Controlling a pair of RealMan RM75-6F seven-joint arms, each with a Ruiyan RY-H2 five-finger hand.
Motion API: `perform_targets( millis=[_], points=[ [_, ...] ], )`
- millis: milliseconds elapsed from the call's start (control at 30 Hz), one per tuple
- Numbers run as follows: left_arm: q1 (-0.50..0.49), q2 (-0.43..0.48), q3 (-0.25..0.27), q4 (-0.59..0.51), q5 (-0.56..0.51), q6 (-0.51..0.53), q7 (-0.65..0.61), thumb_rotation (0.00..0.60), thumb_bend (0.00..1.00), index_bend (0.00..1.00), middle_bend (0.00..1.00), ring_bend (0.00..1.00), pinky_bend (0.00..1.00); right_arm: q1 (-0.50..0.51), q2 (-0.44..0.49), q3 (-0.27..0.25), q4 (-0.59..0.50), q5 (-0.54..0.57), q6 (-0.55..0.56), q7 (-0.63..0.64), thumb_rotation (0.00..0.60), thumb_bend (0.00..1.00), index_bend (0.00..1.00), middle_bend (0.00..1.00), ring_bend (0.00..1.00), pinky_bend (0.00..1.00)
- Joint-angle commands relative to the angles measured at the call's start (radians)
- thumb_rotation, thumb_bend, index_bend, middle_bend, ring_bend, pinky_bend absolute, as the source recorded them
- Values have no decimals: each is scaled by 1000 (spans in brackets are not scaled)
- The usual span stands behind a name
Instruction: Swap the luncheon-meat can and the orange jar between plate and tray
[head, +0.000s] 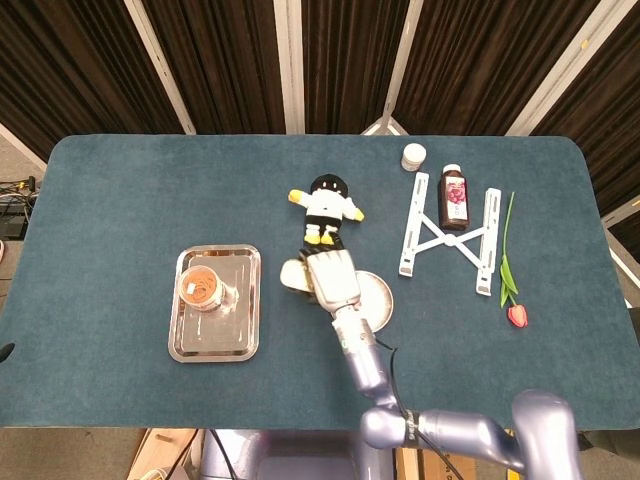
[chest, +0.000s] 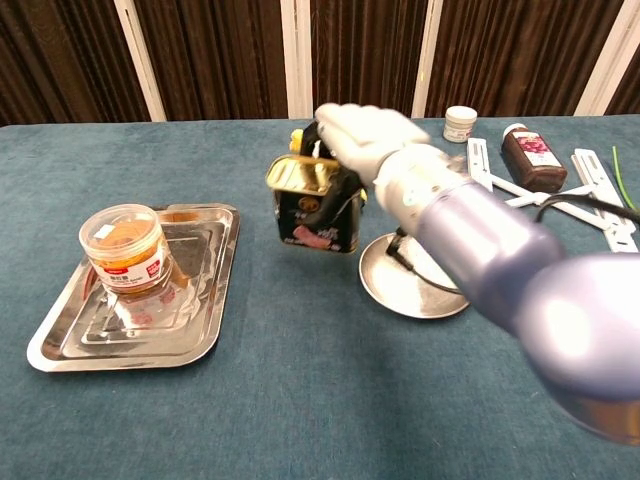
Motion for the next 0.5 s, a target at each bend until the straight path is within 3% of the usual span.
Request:
perform_targets(
  millis=[33,400,500],
  points=[
    [3,12,-6,0,-14,-4,-18,600,208,159,0,0,0,73,-90,27,144,29,-53,32,600,286,546,547,574,151],
    [17,30,-23,3,-47,9,-50,600,209,159,0,0,0,144,-159,47,314,-5,-86,118,600,285,546,547,573,129],
    [17,31,-24,3,-48,9,-50,600,209,159,0,0,0,149,-150,45,326,-7,-102,131,600,287,472,501,476,45]
  ],
)
